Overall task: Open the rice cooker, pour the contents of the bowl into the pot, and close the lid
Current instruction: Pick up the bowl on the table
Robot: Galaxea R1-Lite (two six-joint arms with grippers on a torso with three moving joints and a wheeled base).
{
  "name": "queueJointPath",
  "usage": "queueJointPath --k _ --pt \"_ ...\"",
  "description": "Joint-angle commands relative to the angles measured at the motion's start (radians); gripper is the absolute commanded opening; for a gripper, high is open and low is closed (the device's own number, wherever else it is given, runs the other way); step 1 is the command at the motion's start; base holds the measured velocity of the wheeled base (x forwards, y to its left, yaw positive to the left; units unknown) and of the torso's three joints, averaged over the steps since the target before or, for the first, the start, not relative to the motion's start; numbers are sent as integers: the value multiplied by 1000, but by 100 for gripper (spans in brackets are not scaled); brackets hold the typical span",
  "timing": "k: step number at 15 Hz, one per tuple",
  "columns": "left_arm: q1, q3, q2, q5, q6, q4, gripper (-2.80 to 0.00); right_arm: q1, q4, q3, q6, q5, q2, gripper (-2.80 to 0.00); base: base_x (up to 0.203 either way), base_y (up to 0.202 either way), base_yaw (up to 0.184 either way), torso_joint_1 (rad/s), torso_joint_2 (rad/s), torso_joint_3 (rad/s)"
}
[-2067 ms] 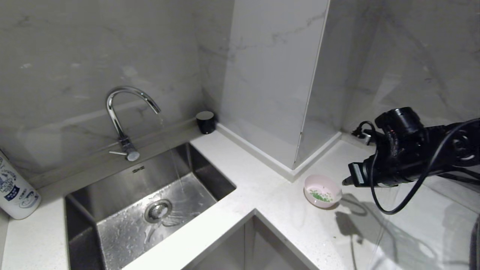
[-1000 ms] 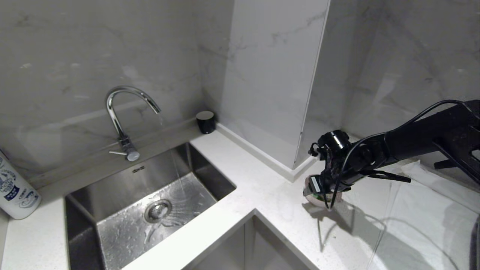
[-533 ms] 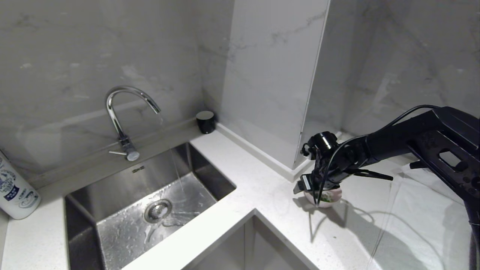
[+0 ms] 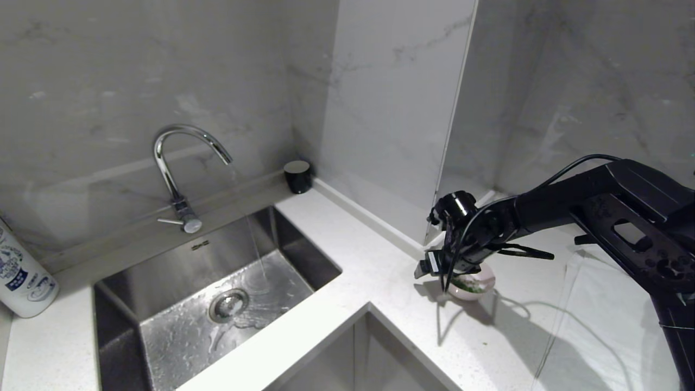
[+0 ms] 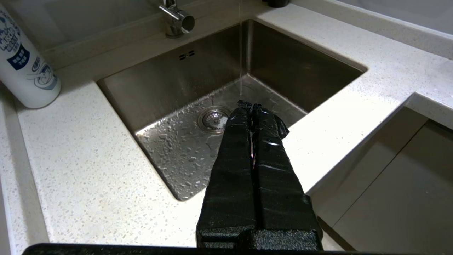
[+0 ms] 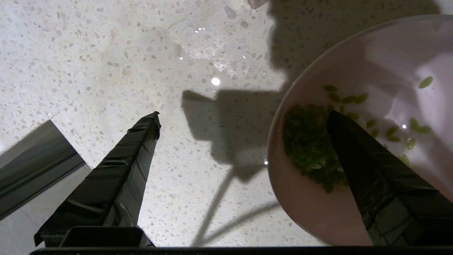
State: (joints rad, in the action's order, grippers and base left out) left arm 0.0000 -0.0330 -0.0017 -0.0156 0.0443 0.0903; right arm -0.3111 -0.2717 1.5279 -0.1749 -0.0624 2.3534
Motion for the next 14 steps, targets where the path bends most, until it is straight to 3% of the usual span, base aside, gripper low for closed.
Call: queueJointPath --k 1,14 --pt "0 1 -3 0 0 0 -280 -5 -1 6 -3 -3 8 0 0 0 0 0 0 0" --pt "0 0 -3 0 0 0 -280 -87 -103 158 -97 -30 72 0 0 0 0 0 0 0"
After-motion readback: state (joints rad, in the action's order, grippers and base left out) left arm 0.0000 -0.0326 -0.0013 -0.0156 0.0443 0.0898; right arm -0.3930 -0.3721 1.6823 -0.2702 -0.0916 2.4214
